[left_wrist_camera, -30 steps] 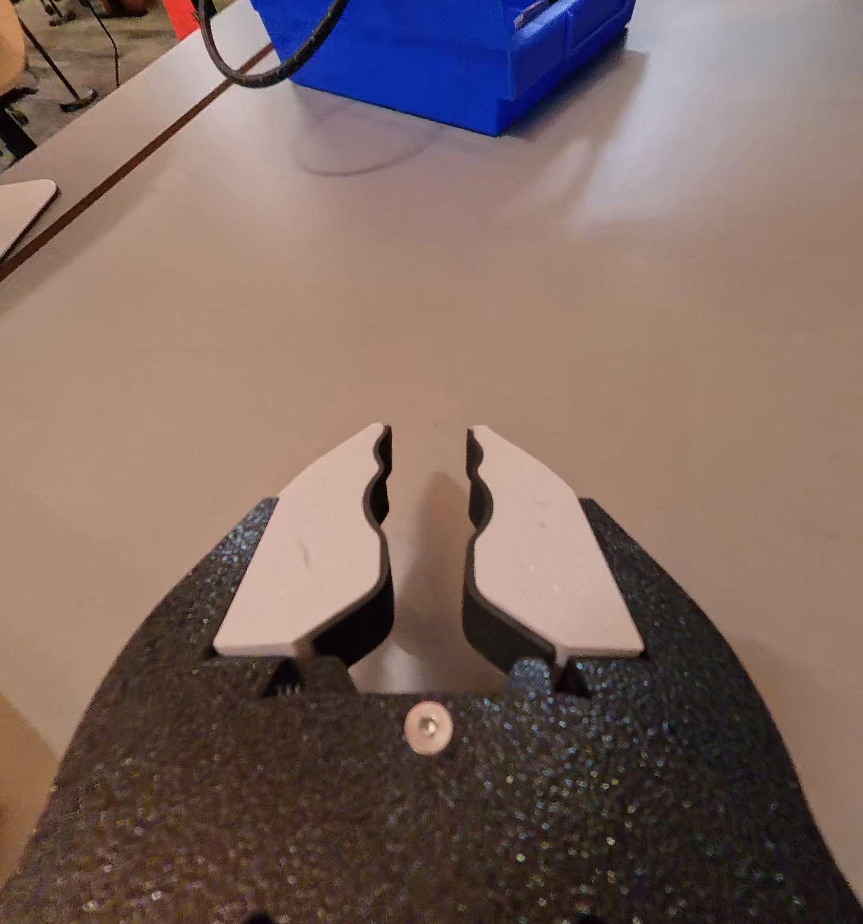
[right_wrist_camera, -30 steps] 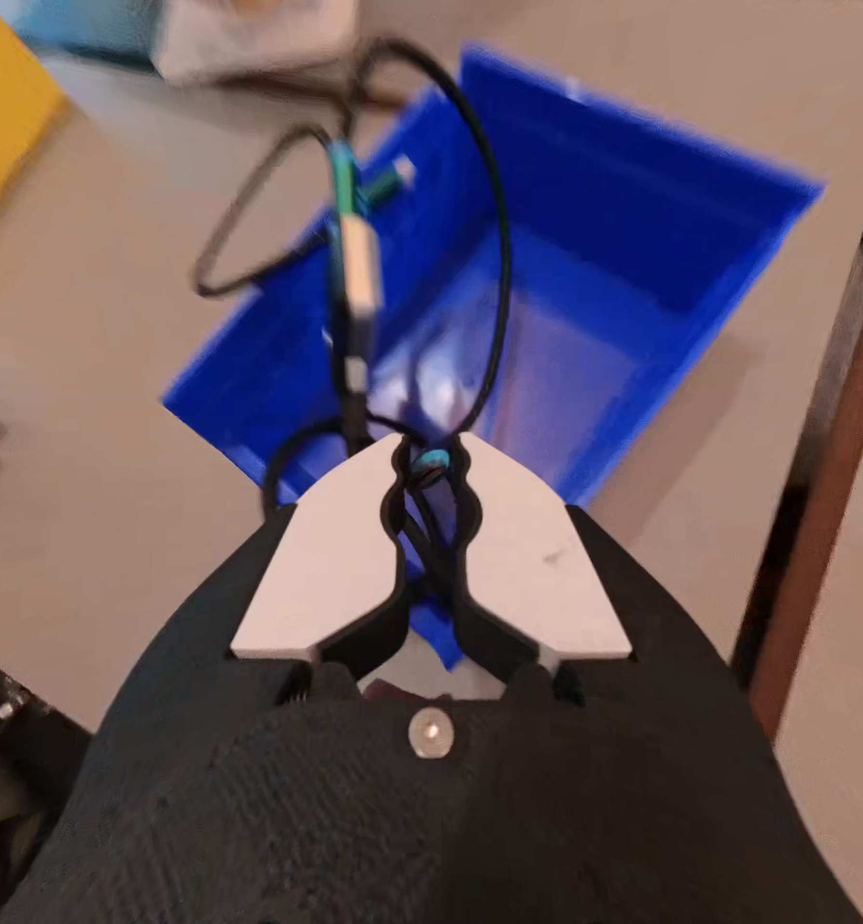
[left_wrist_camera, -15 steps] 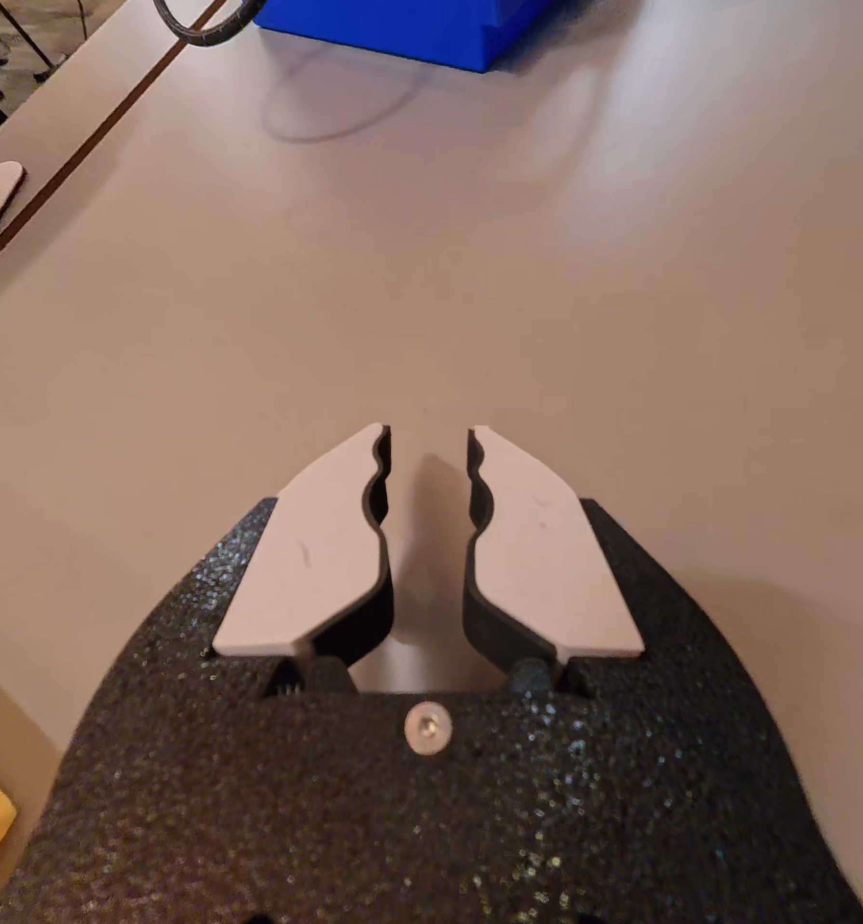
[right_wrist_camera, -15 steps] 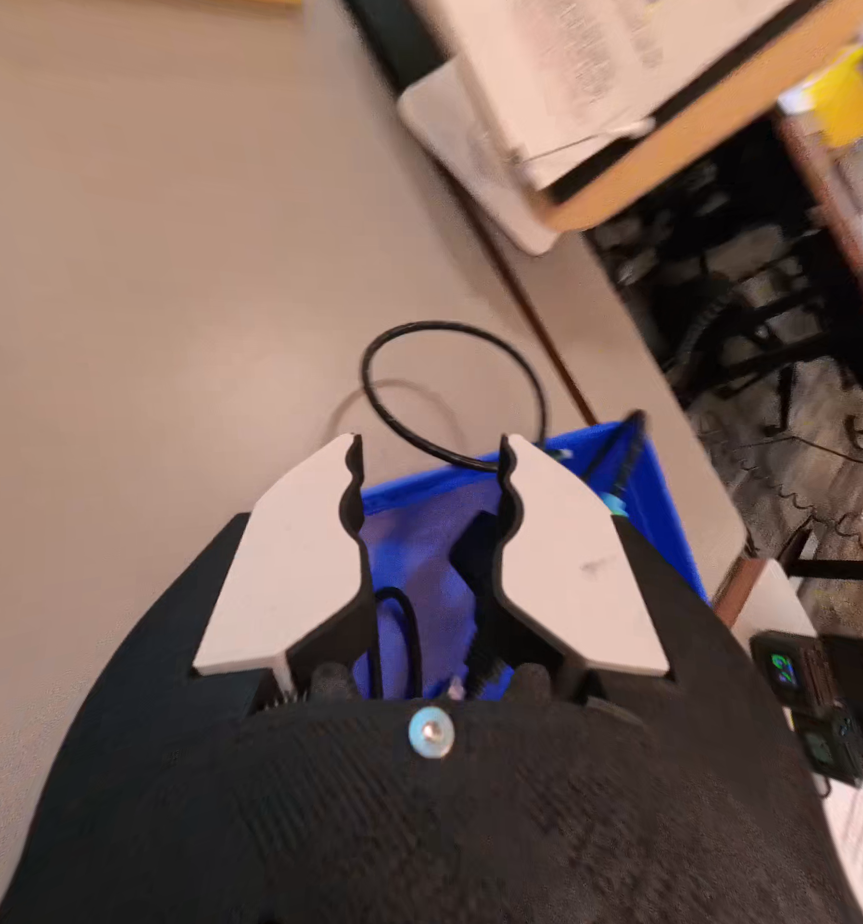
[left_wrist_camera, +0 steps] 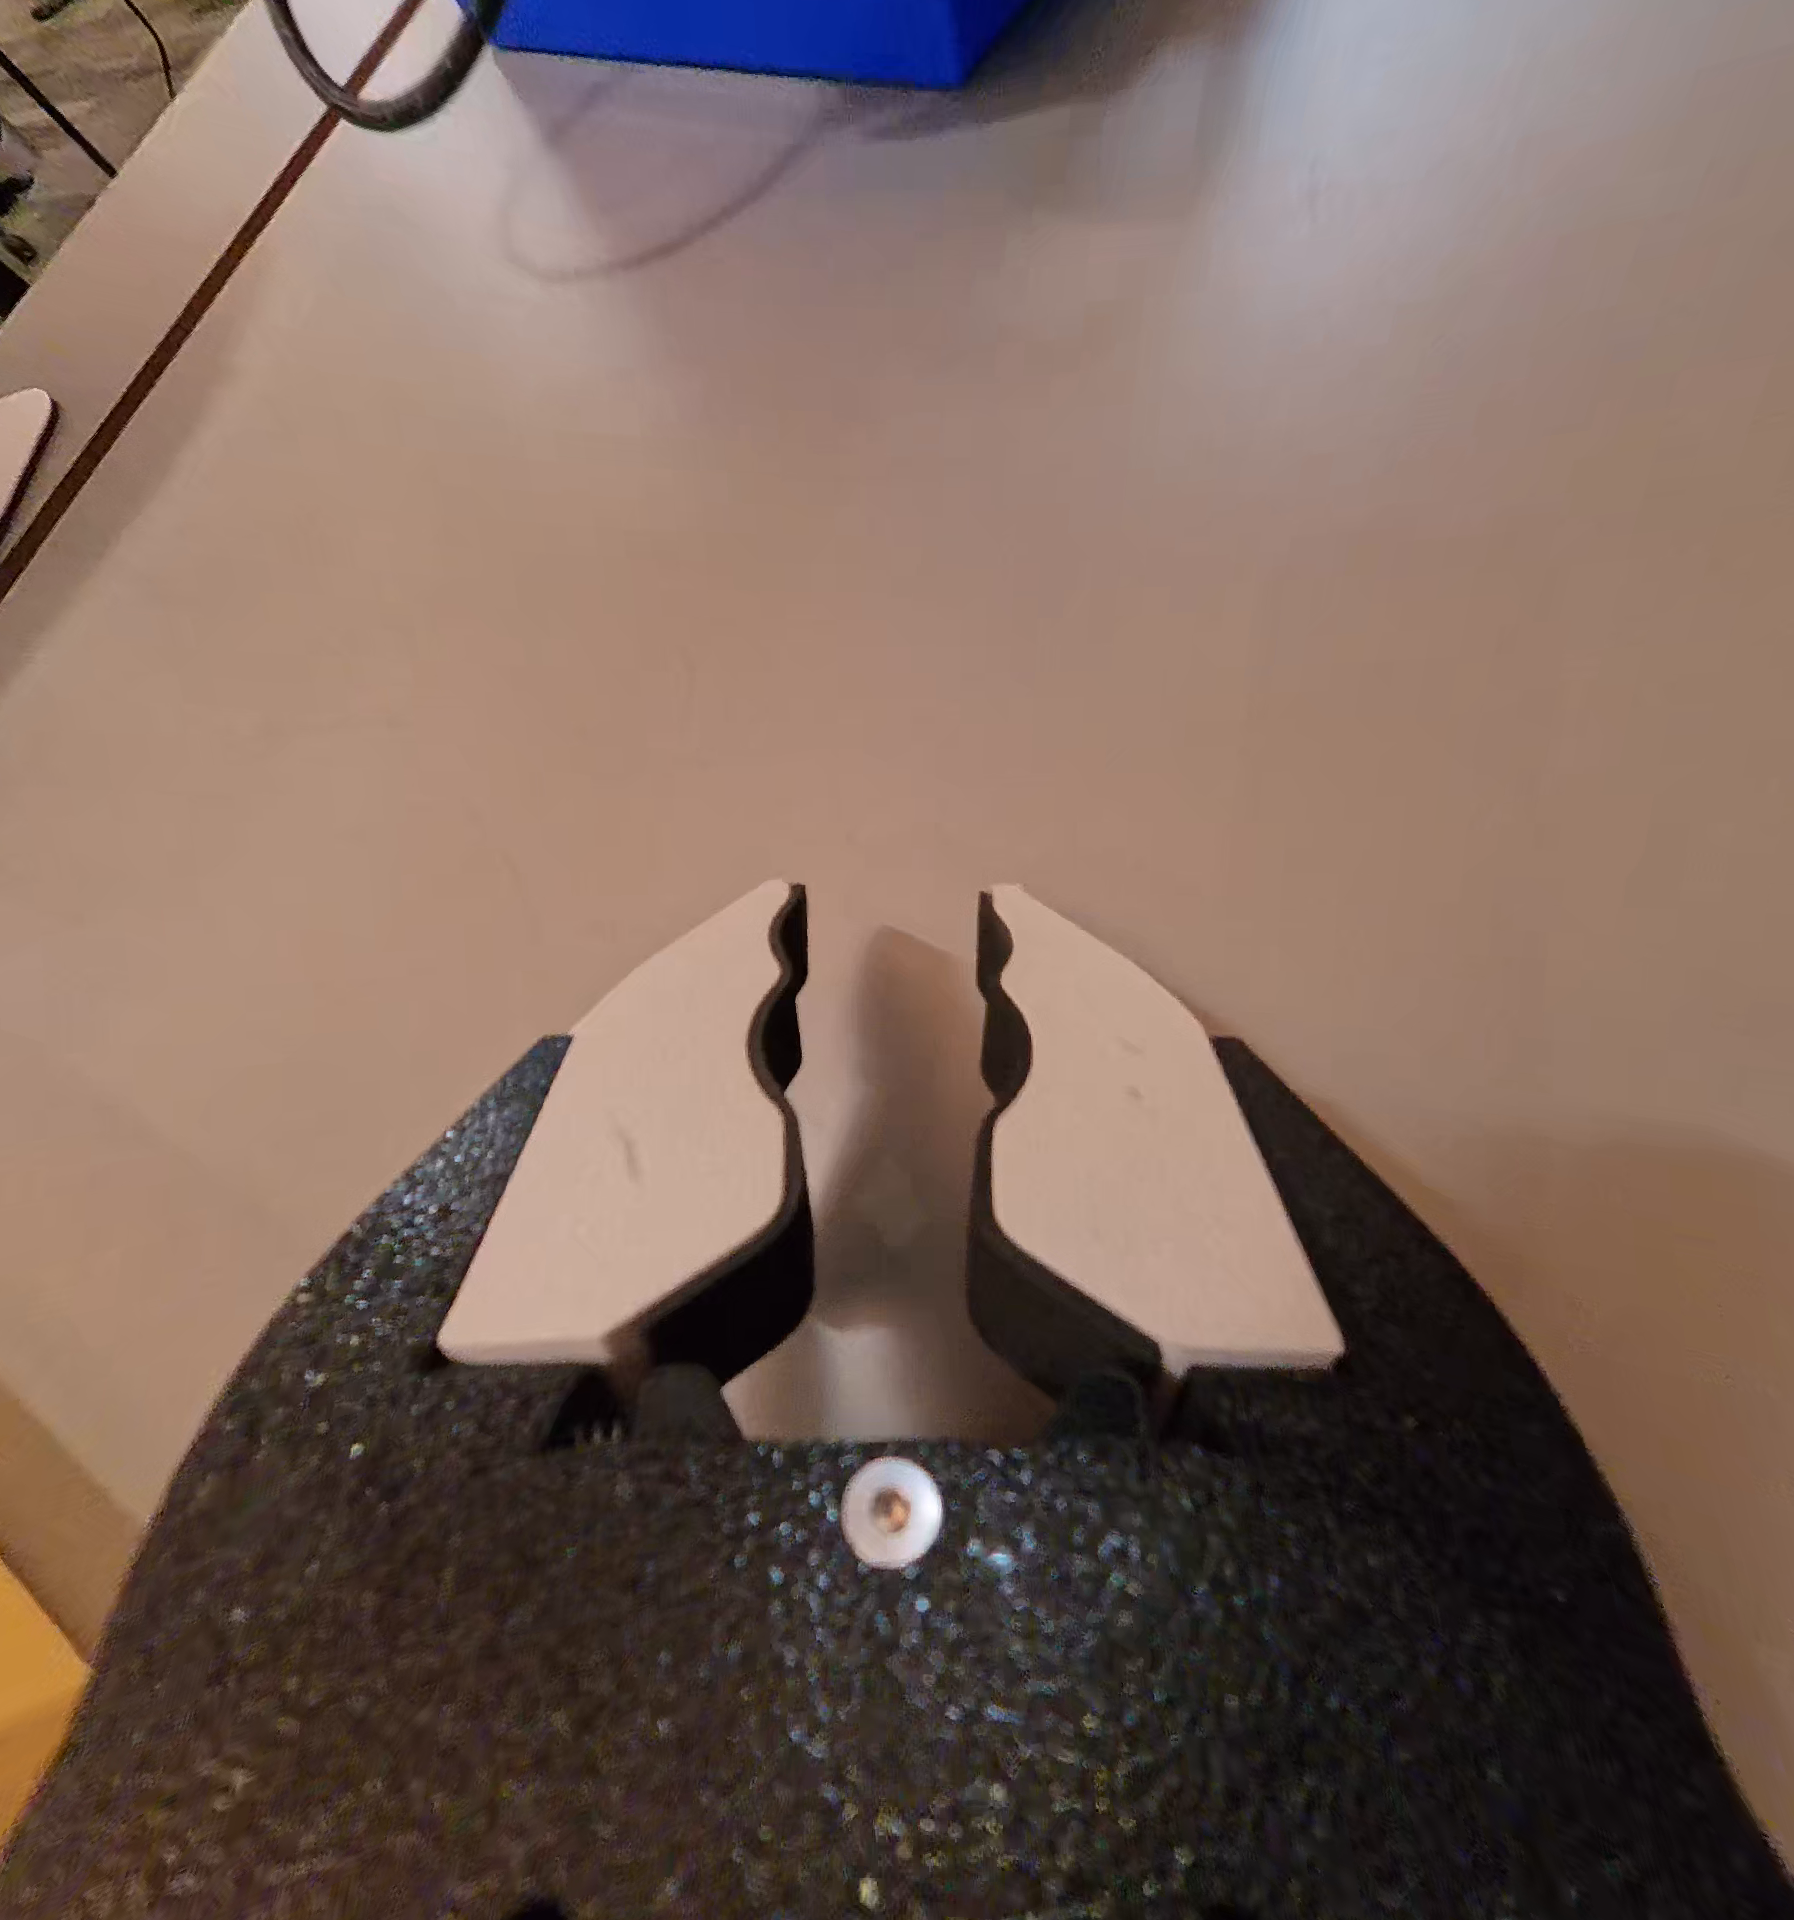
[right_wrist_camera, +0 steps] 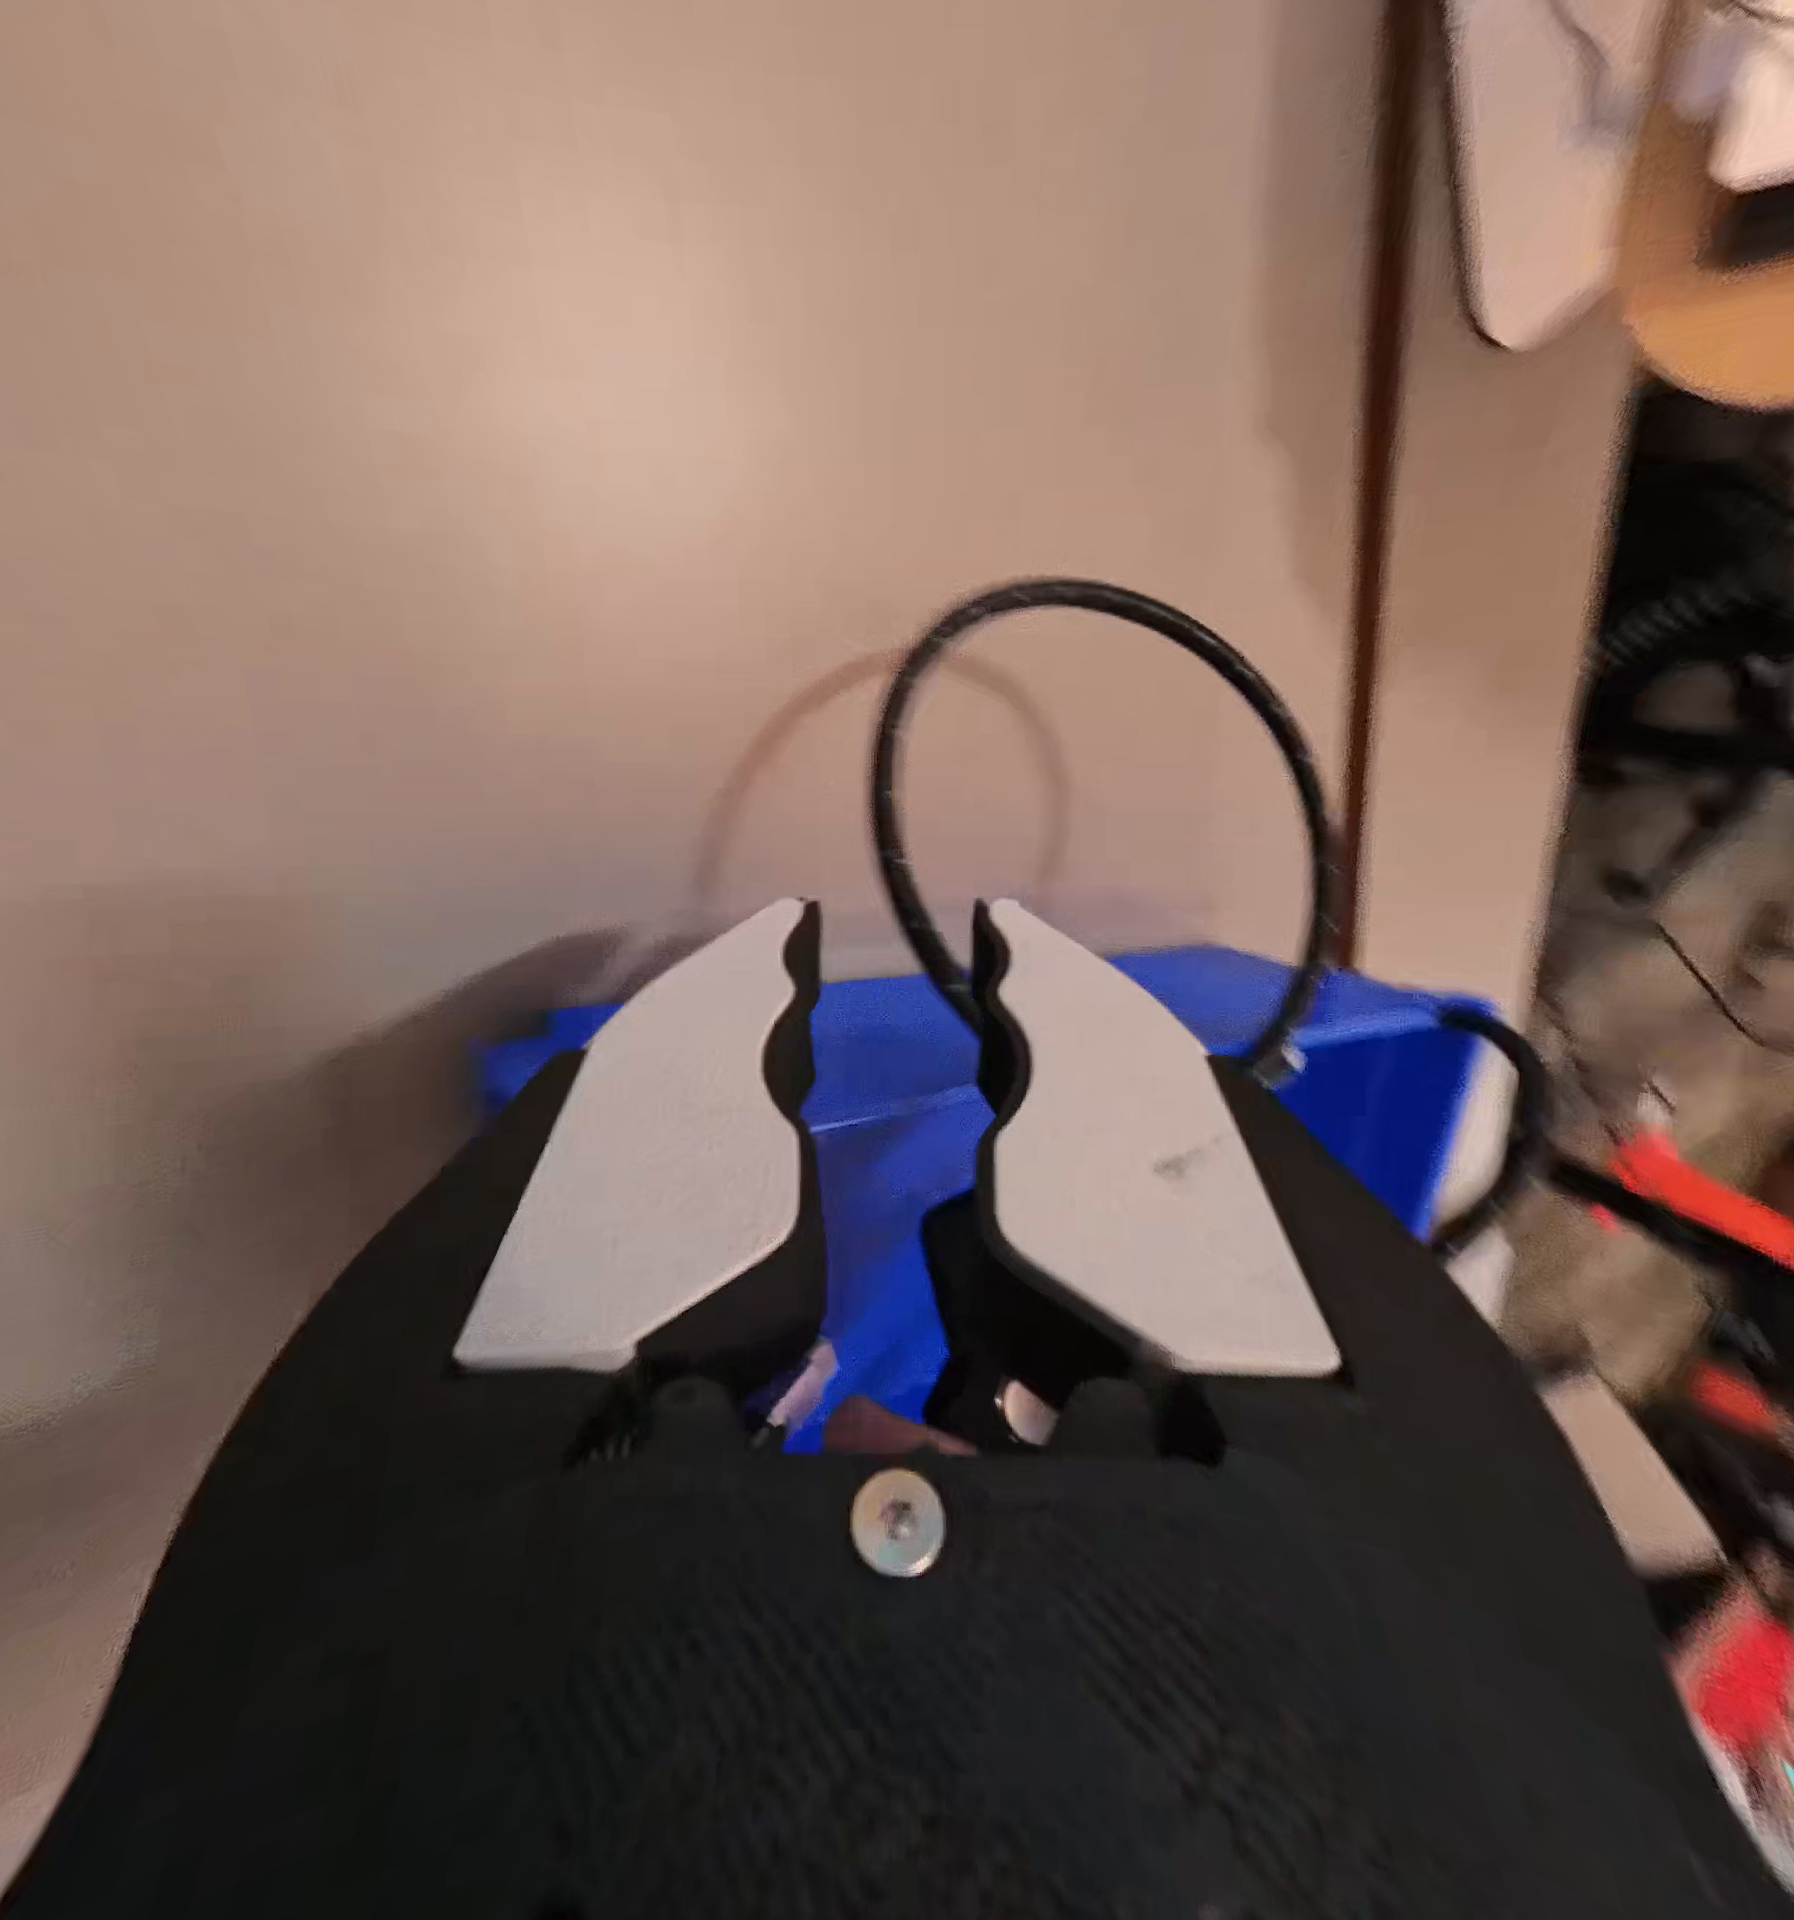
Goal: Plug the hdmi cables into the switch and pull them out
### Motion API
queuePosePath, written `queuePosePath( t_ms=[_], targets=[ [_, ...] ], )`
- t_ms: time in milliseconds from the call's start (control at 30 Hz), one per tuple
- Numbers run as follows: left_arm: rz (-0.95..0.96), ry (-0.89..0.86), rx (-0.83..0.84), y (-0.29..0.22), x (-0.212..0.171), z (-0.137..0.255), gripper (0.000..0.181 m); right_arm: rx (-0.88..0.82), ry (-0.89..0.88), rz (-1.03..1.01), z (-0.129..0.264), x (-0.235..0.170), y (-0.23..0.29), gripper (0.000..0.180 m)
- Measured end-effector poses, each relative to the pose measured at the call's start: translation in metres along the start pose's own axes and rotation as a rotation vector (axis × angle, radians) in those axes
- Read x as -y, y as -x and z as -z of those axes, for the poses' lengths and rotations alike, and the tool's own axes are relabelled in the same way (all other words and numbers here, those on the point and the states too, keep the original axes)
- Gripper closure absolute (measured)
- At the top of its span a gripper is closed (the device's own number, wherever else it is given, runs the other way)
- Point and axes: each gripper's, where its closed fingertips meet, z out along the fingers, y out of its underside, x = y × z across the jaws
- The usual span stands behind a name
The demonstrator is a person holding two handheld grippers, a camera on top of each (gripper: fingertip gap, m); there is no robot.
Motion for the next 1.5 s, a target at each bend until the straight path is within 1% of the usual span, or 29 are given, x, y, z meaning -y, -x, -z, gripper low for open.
queuePosePath(
  t_ms=[33, 67, 133, 233, 267, 300, 333, 400, 500, 567, 667, 767, 833, 900, 1000, 1033, 1067, 1167, 1233, 1300, 1367, 1433, 1500],
  targets=[
    [0.007, -0.008, -0.001, 0.001, 0.001, 0.001, 0.151, 0.055, -0.038, 0.039, 0.004, 0.004, 0.007, 0.141],
    [0.013, -0.012, -0.003, 0.001, 0.001, 0.001, 0.151, 0.039, -0.055, 0.07, 0.005, 0.006, 0.005, 0.132],
    [0.022, -0.013, -0.006, 0.002, 0.001, 0.001, 0.151, 0.029, 0.012, 0.139, 0.001, 0.003, 0.006, 0.131],
    [0.019, -0.012, -0.006, 0.001, 0.001, 0.001, 0.15, 0.042, 0.164, 0.231, -0.014, -0.005, 0.012, 0.129],
    [0.018, -0.011, -0.005, 0.001, 0.001, 0.001, 0.15, 0.036, 0.197, 0.248, -0.017, -0.004, 0.011, 0.138],
    [0.017, -0.008, -0.004, 0.001, 0.001, 0.001, 0.15, -0.005, 0.24, 0.266, -0.021, -0.005, 0.003, 0.135],
    [0.016, -0.006, -0.004, 0.001, 0.001, 0.001, 0.15, -0.039, 0.301, 0.286, -0.023, -0.009, -0.005, 0.136],
    [0.011, -0.003, -0.001, 0.001, 0.0, 0.0, 0.15, -0.02, 0.402, 0.321, -0.027, -0.018, -0.008, 0.168],
    [0.004, -0.005, 0.001, 0.0, 0.001, 0.001, 0.15, 0.034, 0.425, 0.321, -0.033, -0.022, -0.008, 0.173],
    [0.006, -0.01, 0.003, 0.001, 0.001, 0.001, 0.151, 0.027, 0.414, 0.31, -0.024, -0.022, -0.014, 0.172],
    [0.011, -0.016, 0.001, 0.001, 0.002, 0.002, 0.151, -0.085, 0.429, 0.271, 0.005, -0.032, -0.041, 0.173],
    [0.014, -0.025, -0.004, 0.001, 0.002, 0.003, 0.151, -0.173, 0.474, 0.226, 0.041, -0.061, -0.063, 0.173],
    [0.014, -0.03, -0.006, 0.0, 0.003, 0.003, 0.151, -0.194, 0.531, 0.198, 0.059, -0.087, -0.069, 0.173],
    [0.014, -0.033, -0.01, 0.0, 0.003, 0.004, 0.151, -0.218, 0.563, 0.211, 0.067, -0.108, -0.07, 0.173],
    [0.013, -0.029, -0.013, 0.0, 0.003, 0.003, 0.151, -0.212, 0.591, 0.263, 0.057, -0.13, -0.055, 0.173],
    [0.012, -0.029, -0.013, -0.001, 0.003, 0.003, 0.151, -0.235, 0.586, 0.287, 0.051, -0.133, -0.05, 0.173],
    [0.01, -0.03, -0.013, -0.001, 0.003, 0.003, 0.151, -0.247, 0.54, 0.252, 0.043, -0.133, -0.044, 0.173],
    [0.003, -0.028, -0.013, -0.002, 0.003, 0.003, 0.151, -0.255, 0.303, 0.035, 0.016, -0.13, -0.025, 0.169],
    [-0.003, -0.019, -0.014, -0.002, 0.002, 0.003, 0.151, -0.273, 0.176, -0.115, 0.002, -0.131, -0.019, 0.166],
    [-0.016, -0.008, -0.014, -0.003, 0.001, 0.002, 0.151, -0.296, 0.015, -0.285, -0.003, -0.126, -0.02, 0.164],
    [-0.034, 0.004, -0.013, -0.005, 0.0, 0.0, 0.151, -0.248, -0.112, -0.412, -0.006, -0.123, -0.017, 0.161],
    [-0.049, 0.015, -0.015, -0.007, -0.001, -0.001, 0.152, -0.211, -0.199, -0.481, -0.007, -0.12, -0.017, 0.16],
    [-0.051, 0.013, -0.013, -0.007, -0.001, -0.001, 0.152, -0.187, -0.247, -0.499, -0.008, -0.116, -0.017, 0.157]
  ],
)
